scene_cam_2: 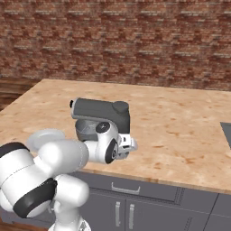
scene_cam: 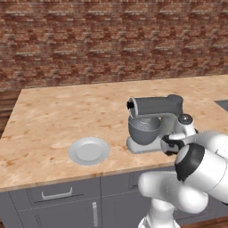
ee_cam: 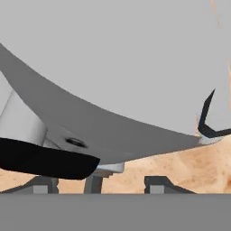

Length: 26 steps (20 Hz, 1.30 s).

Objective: Add butter and sugar cubes to the stand mixer bowl and then turn on the stand mixer to begin making frosting.

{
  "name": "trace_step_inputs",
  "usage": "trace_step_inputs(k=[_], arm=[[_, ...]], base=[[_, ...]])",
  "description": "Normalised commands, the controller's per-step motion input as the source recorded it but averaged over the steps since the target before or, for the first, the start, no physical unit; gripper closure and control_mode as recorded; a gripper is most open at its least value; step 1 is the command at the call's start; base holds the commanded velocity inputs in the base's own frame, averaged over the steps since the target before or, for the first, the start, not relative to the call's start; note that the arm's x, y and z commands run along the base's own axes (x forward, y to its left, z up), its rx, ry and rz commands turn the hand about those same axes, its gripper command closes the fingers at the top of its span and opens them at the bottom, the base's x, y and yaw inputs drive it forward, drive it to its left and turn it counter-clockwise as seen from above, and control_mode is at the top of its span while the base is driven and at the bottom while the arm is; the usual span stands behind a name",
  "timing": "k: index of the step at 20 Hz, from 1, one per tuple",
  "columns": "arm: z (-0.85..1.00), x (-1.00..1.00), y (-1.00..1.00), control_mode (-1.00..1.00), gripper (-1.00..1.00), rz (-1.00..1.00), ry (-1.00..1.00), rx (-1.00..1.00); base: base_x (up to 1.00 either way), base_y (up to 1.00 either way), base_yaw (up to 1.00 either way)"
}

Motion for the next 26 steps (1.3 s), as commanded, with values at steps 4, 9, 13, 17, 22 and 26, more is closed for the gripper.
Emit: trace_step_inputs(k=[4, 9, 13, 17, 22, 26], arm=[[-0.02, 0.21, 0.00, -1.00, -1.00, 0.00, -0.07, 0.00], [0.00, 0.32, -0.02, -1.00, 1.00, 0.00, -0.03, 0.00], [0.00, 0.42, -0.13, -1.00, 1.00, 0.00, 0.00, 0.00], [0.01, 0.39, -0.29, -1.00, 1.00, 0.00, 0.00, 0.03], [0.16, 0.30, -0.50, -1.00, 1.00, 0.00, 0.05, 0.11], [0.34, 0.12, -0.72, -1.00, 1.00, 0.01, 0.20, 0.20]], base=[[0.00, 0.00, 0.00], [0.00, 0.00, 0.00], [0.00, 0.00, 0.00], [0.00, 0.00, 0.00], [0.00, 0.00, 0.00], [0.00, 0.00, 0.00]])
